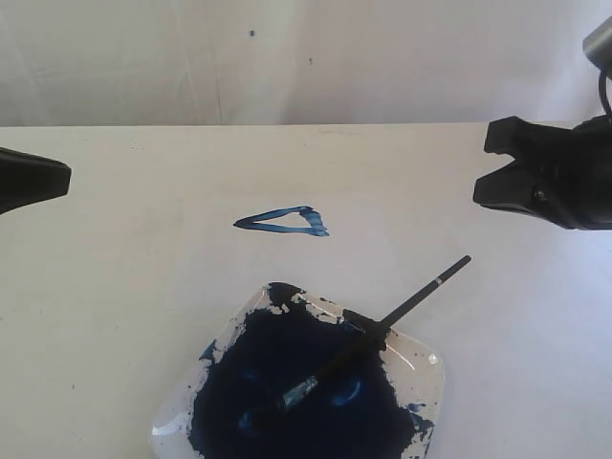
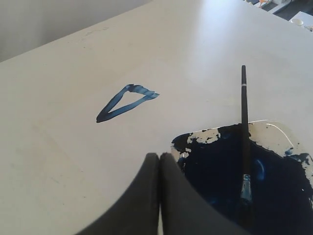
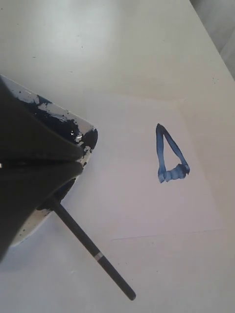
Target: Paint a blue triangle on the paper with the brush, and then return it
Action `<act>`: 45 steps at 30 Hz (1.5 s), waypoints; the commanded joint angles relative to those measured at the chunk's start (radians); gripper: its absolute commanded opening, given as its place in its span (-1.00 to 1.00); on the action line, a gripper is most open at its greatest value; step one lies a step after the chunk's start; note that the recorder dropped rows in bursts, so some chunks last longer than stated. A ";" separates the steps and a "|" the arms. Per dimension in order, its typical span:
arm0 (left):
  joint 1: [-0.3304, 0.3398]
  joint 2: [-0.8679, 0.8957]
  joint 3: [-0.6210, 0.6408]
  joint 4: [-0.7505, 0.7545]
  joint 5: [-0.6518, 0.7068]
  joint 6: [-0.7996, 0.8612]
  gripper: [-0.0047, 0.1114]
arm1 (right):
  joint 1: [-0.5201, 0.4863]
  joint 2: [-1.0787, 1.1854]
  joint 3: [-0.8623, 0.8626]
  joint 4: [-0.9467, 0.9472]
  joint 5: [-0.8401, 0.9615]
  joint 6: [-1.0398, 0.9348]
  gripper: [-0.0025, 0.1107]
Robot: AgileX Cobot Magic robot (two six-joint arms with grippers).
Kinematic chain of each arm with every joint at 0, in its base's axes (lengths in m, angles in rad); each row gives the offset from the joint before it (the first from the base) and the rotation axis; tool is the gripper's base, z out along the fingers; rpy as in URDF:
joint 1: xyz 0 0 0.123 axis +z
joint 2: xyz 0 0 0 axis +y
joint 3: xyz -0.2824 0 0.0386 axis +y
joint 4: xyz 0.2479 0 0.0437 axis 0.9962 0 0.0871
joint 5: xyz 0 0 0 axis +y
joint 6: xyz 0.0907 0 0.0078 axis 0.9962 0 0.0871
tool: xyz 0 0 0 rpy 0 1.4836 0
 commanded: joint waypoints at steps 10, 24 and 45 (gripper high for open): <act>-0.007 -0.006 0.006 -0.016 0.007 -0.005 -0.92 | -0.002 -0.050 0.004 -0.004 -0.023 -0.015 -0.96; -0.007 -0.006 0.006 -0.016 0.007 -0.005 -0.92 | -0.077 -0.459 0.004 -0.123 -0.039 -0.042 -0.96; -0.007 -0.006 0.006 -0.016 0.007 -0.005 -0.92 | -0.203 -0.926 0.004 -0.166 -0.046 -0.032 -0.96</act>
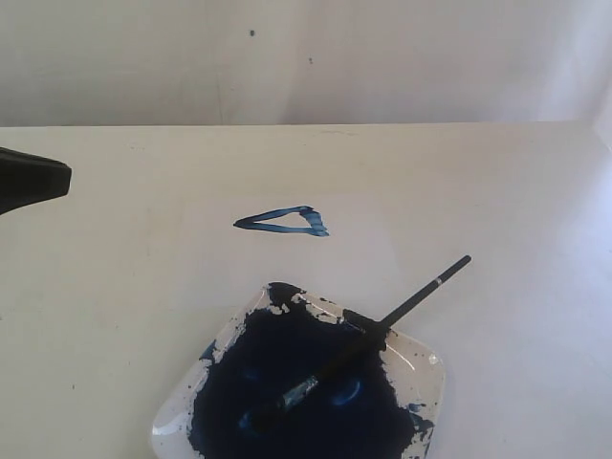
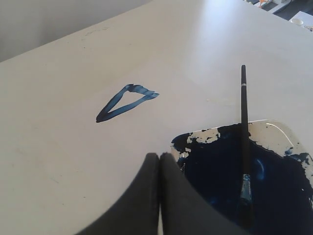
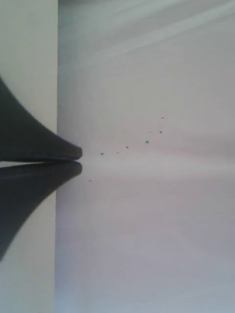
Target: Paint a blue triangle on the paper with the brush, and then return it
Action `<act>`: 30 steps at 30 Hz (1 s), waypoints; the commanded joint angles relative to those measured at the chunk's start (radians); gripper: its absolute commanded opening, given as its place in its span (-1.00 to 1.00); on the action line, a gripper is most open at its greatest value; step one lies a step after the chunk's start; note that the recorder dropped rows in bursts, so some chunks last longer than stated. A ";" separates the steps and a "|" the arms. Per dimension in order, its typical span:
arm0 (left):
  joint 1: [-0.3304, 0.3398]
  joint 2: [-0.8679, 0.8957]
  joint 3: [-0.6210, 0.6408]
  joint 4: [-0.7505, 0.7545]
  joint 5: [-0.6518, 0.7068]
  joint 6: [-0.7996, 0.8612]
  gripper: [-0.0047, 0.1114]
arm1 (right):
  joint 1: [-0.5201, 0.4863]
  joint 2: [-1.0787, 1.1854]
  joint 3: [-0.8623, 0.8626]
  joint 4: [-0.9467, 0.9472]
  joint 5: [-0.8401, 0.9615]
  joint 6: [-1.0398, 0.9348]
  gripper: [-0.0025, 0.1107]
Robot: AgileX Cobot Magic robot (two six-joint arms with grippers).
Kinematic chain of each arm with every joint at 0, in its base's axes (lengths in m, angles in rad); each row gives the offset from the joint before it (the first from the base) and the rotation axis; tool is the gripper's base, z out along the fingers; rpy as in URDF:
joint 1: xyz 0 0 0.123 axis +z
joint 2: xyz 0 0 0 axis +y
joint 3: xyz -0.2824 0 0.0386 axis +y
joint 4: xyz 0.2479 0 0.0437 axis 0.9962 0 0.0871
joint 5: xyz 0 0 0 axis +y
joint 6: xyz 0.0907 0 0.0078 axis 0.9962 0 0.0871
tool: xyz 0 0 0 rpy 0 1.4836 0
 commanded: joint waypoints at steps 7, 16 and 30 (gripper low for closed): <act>-0.007 -0.006 0.006 -0.016 0.007 -0.005 -0.92 | -0.088 -0.097 0.004 0.003 -0.036 -0.006 -0.96; -0.007 -0.006 0.006 -0.016 0.007 -0.005 -0.92 | -0.088 -0.097 0.004 0.003 -0.044 -0.006 -0.96; -0.007 -0.006 0.006 -0.016 0.007 -0.005 -0.92 | -0.091 -0.077 0.184 -0.412 -0.092 0.123 -0.96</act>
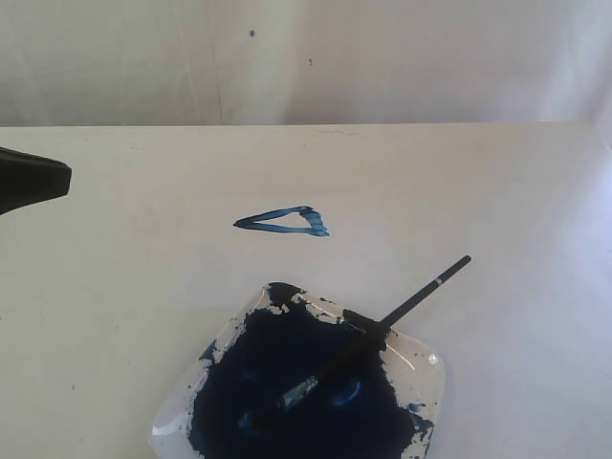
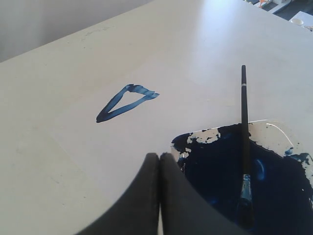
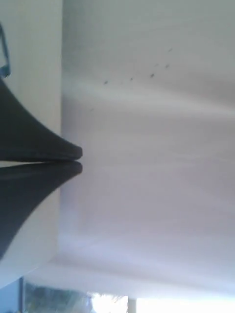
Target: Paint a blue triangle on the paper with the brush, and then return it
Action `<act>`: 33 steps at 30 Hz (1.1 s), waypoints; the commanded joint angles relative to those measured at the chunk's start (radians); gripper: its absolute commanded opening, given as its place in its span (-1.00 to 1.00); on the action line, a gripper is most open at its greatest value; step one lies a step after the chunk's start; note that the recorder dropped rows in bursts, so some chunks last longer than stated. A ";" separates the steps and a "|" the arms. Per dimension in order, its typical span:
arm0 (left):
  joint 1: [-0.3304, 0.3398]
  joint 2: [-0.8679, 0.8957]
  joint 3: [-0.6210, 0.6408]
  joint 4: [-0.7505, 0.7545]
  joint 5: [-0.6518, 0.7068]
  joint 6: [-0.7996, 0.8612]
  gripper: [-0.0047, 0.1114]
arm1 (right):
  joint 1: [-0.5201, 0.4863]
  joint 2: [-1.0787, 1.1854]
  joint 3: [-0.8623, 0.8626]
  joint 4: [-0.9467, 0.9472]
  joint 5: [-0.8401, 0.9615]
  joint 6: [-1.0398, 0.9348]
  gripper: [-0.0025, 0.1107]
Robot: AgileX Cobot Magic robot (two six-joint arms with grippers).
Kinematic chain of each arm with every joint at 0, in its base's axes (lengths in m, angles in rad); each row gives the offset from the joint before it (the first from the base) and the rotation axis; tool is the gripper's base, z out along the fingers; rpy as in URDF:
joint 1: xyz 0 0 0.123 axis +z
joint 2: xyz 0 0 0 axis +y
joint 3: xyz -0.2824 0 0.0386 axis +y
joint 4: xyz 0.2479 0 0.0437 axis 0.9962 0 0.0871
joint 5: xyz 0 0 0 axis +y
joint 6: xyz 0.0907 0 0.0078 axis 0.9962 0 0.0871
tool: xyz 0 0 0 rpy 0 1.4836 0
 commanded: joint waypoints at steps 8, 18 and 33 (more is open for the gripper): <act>-0.007 -0.006 0.006 -0.016 0.007 -0.005 -0.92 | -0.010 0.008 0.244 -0.373 -0.199 0.353 -0.96; -0.007 -0.006 0.006 -0.016 0.007 -0.005 -0.92 | -0.010 -0.084 0.465 -0.375 -0.203 0.349 -0.96; -0.007 -0.006 0.006 -0.016 0.007 -0.005 -0.92 | -0.010 -0.181 0.681 -0.373 -0.203 0.349 -0.96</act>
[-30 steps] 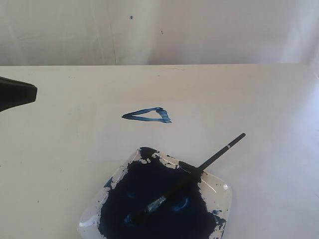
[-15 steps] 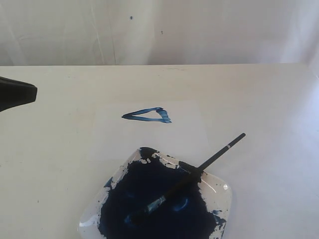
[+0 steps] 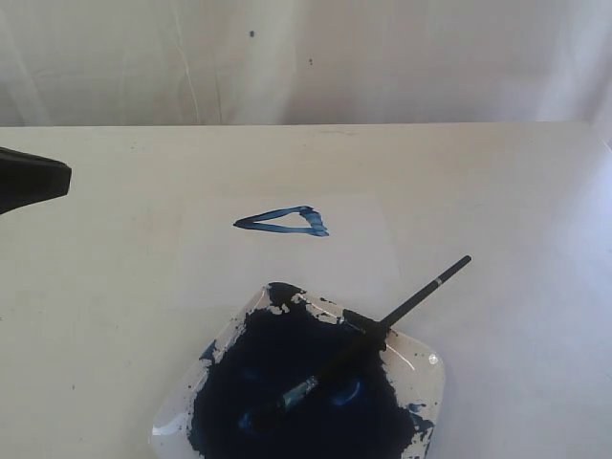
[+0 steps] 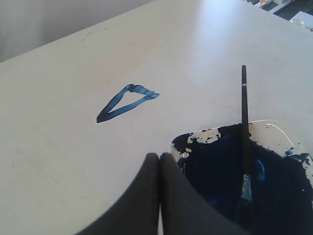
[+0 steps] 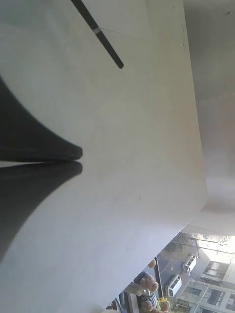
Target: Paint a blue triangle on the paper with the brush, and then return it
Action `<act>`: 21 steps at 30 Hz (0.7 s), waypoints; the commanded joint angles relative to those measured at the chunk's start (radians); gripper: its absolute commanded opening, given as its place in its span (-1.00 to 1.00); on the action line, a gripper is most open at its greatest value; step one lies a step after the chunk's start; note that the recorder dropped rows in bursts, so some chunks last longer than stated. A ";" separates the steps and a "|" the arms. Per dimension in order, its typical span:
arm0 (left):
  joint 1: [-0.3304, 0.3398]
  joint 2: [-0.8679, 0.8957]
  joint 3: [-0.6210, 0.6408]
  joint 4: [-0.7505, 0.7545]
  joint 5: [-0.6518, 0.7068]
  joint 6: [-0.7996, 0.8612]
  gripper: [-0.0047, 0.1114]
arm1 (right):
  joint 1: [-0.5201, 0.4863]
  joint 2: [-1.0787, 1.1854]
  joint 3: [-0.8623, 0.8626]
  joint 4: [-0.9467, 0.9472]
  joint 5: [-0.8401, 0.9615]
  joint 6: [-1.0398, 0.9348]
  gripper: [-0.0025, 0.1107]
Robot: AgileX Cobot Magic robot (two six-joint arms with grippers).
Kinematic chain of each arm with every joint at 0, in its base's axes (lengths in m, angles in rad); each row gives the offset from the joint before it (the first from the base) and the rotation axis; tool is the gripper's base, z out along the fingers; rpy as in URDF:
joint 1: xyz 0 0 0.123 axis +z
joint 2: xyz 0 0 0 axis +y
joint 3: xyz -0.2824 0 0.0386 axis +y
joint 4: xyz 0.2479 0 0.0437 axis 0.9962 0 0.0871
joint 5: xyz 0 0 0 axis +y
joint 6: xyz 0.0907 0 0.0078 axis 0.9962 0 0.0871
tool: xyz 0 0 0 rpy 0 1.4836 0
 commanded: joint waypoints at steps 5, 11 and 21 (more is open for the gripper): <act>-0.007 -0.006 0.006 -0.016 0.009 -0.005 -0.92 | -0.010 -0.007 0.005 -0.005 -0.015 0.001 -0.96; -0.007 -0.006 0.006 -0.016 0.009 -0.005 -0.92 | -0.010 -0.007 0.005 -0.005 -0.015 0.001 -0.96; -0.007 -0.006 0.006 -0.016 0.009 -0.005 -0.92 | 0.050 -0.007 0.005 -0.015 -0.029 0.001 -0.96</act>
